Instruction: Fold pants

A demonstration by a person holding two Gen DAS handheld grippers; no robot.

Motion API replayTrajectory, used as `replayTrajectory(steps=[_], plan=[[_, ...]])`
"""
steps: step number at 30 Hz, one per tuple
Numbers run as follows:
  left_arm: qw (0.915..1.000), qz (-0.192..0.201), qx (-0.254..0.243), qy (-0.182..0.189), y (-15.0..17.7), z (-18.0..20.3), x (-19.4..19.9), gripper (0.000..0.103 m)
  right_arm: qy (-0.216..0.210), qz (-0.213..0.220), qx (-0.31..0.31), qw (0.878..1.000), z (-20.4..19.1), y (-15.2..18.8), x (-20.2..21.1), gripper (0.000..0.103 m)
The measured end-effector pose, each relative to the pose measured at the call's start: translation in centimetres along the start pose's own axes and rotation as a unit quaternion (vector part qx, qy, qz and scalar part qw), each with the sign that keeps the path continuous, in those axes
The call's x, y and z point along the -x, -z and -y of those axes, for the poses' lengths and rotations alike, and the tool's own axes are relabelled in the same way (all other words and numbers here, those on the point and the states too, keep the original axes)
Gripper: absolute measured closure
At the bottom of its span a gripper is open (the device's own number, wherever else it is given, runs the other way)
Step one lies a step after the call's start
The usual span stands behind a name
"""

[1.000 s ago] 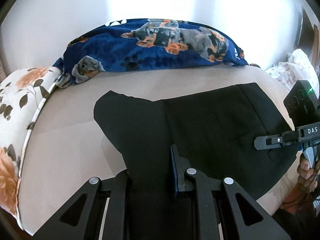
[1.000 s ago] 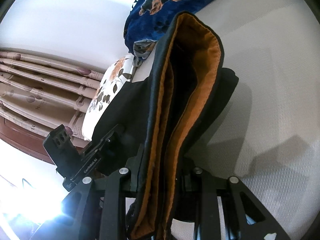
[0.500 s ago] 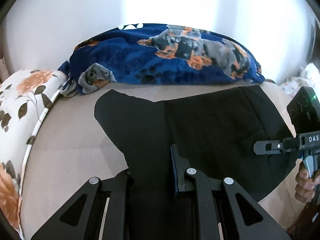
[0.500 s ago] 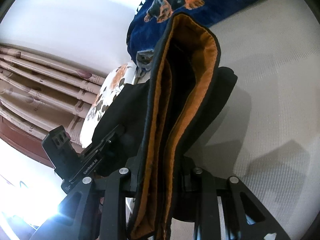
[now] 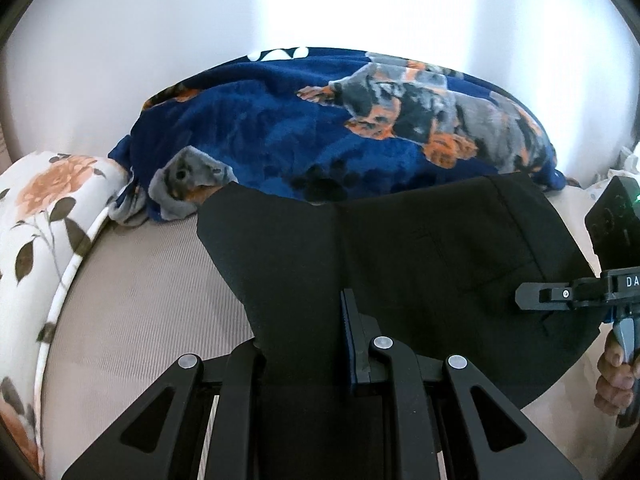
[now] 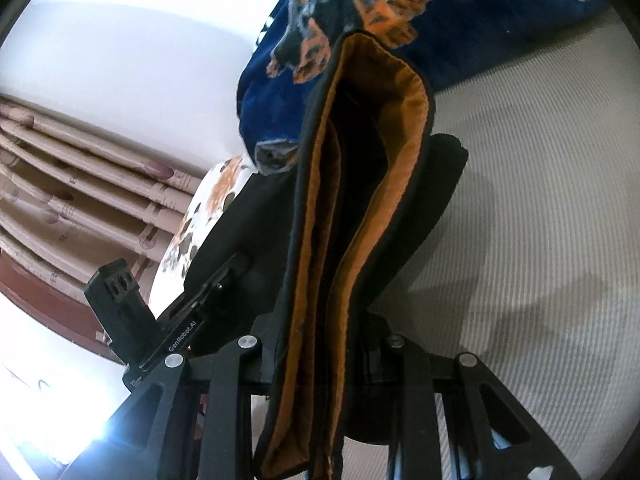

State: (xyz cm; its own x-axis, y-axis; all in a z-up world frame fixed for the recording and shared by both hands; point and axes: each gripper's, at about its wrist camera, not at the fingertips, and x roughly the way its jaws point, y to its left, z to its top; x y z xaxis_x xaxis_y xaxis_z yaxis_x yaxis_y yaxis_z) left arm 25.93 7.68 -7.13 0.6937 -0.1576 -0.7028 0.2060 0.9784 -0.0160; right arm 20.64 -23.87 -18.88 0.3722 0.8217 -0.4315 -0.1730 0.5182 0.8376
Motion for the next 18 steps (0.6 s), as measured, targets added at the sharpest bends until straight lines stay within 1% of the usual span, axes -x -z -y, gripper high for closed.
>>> replayTrajectory(steps=[4,7,10,12,14,15,17,18], plan=[[1.0,-0.004,0.008,-0.003,-0.7,-0.8,-1.8,0.086,0.002,0.007,-0.006,1.0,0.7,-1.0,-0.1,0.077],[0.9999,-0.008,0.014,-0.005,-0.6,-1.3,-2.7,0.086,0.01,0.008,-0.018,1.0,1.5,-1.2,0.3,0.077],[0.9997,-0.011,0.018,-0.014,0.0,-1.8,-3.4,0.082,0.017,0.007,-0.026,0.999,2.4,-1.1,0.6,0.077],[0.9995,-0.013,0.019,-0.022,0.4,-2.1,-3.8,0.074,0.02,0.009,-0.03,0.999,3.1,-0.8,0.7,0.077],[0.9988,-0.014,0.021,-0.042,0.8,-2.4,-4.2,0.057,0.023,0.012,-0.034,0.999,3.8,-0.7,0.7,0.077],[0.9984,-0.017,0.025,-0.049,1.1,-2.7,-4.5,0.052,0.031,0.013,-0.027,0.999,3.9,-0.4,0.9,0.077],[0.9981,-0.018,0.033,-0.048,1.6,-3.1,-4.8,0.048,0.054,0.014,-0.009,0.998,3.5,-0.8,0.5,0.077],[0.9979,-0.018,0.036,-0.05,1.9,-3.2,-4.9,0.042,0.063,0.015,-0.005,0.998,3.4,-0.7,0.5,0.076]])
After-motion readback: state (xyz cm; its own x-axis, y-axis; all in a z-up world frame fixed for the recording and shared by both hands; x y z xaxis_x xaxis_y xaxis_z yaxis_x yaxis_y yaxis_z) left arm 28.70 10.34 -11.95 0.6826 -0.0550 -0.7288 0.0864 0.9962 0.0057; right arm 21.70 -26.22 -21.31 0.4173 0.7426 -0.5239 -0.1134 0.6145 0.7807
